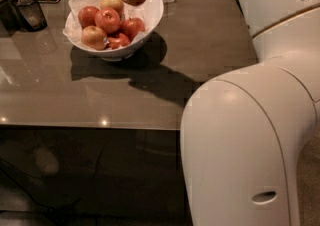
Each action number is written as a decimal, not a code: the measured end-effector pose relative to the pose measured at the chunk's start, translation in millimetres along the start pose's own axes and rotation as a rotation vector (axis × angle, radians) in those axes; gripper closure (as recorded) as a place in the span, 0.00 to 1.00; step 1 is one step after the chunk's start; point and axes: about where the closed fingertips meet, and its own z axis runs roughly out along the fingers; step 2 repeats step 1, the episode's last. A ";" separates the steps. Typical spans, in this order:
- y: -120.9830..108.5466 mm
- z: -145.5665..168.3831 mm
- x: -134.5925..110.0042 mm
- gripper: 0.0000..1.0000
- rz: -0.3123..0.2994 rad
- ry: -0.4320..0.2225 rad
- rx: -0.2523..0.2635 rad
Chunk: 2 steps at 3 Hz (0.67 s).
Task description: Pick apple from white bowl
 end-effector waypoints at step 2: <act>-2.4 6.2 -4.0 1.00 0.001 -0.008 0.004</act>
Offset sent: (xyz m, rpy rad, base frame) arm 0.0000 0.0000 0.0000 0.0000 0.0000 0.0000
